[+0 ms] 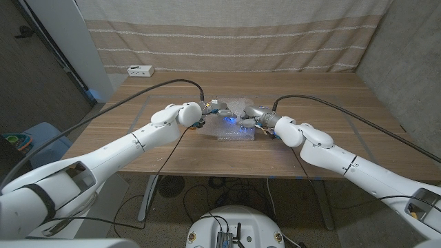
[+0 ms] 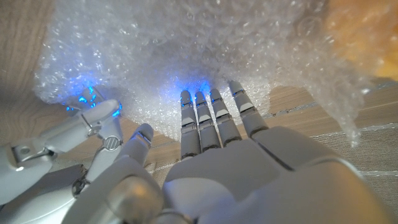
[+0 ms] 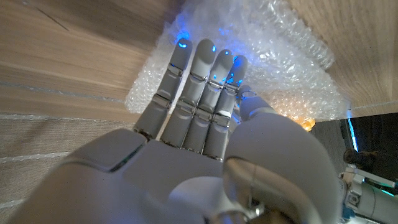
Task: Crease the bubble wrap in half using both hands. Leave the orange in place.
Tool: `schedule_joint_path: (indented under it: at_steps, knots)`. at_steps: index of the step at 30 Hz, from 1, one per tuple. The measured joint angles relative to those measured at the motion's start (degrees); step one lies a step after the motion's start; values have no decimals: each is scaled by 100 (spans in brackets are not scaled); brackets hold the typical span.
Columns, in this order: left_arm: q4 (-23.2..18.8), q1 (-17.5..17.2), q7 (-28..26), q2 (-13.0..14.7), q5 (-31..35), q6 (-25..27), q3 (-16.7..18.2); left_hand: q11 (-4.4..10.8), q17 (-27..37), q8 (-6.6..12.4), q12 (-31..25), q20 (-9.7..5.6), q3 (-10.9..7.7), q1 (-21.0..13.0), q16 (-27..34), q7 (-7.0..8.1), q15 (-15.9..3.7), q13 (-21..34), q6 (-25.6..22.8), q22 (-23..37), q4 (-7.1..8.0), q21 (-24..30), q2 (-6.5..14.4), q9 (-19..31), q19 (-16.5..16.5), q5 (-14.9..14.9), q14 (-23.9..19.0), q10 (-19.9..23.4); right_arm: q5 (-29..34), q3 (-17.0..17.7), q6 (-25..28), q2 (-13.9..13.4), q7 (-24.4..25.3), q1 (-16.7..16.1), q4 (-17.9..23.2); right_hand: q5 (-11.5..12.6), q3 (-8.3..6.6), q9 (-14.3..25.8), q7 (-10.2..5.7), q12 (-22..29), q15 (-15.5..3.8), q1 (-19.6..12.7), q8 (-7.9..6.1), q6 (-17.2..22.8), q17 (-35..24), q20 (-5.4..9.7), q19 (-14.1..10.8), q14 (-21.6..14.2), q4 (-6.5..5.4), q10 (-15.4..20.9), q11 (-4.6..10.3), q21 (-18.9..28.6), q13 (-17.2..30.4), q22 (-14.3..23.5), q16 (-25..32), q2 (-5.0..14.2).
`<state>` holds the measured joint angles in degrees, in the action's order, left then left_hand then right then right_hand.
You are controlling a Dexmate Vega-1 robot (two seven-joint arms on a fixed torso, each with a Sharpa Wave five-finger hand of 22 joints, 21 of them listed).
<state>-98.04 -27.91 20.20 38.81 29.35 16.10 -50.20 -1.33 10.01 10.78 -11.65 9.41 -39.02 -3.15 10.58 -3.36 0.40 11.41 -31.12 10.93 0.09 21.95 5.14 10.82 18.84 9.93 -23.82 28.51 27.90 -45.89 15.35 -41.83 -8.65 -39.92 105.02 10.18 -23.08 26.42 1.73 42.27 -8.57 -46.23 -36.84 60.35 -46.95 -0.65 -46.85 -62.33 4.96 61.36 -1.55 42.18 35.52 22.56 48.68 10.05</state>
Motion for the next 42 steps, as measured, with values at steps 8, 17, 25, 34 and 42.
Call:
schedule_joint_path:
  at_steps: [8, 17, 25, 34, 42]
  knots:
    - [-33, 5, 6, 5, 15, 25, -6, 0, 0, 0, 0, 31, 19, 0, 0, 0, 0, 0, 0, 0, 30, 0, 0, -1, 32, 0, 0, 0, 53, -92, 76, 53, -206, 106, -118, 0, 24, -40, 31, -56, 22, 0, 0, -31, 72, 13, 140, 21, -24, -61, 1, 69, -62, 15, -96, 0]
    - [-87, 6, 12, 22, 39, 17, -8, 0, 0, 0, 0, 31, 19, 30, 0, 0, 0, 0, 0, 1, 30, 0, -30, -12, 32, 0, 0, 0, 115, -150, 190, 48, -163, 121, -105, 0, 24, -110, 43, -189, 45, 76, 0, -123, 224, -25, 404, 122, -24, -246, -19, 34, -155, -50, -279, 15]
    - [-159, -47, -29, 48, 41, 6, 33, 0, 0, 0, 0, 31, 19, 30, 0, 0, 1, 0, -1, 1, 30, -37, -30, -17, 32, 0, -1, 0, 32, 158, 43, -14, 491, -183, 25, 0, -9, -298, -44, -417, 29, 106, 205, -595, 252, 5, 953, 634, -103, -752, -12, -11, -234, -190, -613, 46]
    - [-181, -77, -64, 33, -21, 6, 98, 0, -15, 0, -1, 31, 43, 29, 0, 0, 3, 0, -1, 1, 54, -38, -30, -16, 32, 0, -3, 0, -109, 537, -509, 59, 1793, -542, 9, 22, -240, -515, -332, -945, 279, 175, 528, -1439, 664, 11, 1591, 1639, -173, -1756, 92, -49, -558, -515, -1564, 35]
    - [-178, -242, -379, 10, -319, -198, 367, 0, -15, 0, -24, 115, -17, 29, 45, 0, 125, 0, -1, 1, 42, -85, -30, -16, -53, 0, -188, 44, -151, 892, -740, 195, 2800, -882, -36, 22, -390, -700, -397, -1239, 437, 245, 633, -1650, 1032, -53, 1815, 2061, -181, -2157, 155, -92, -806, -721, -2190, -32]
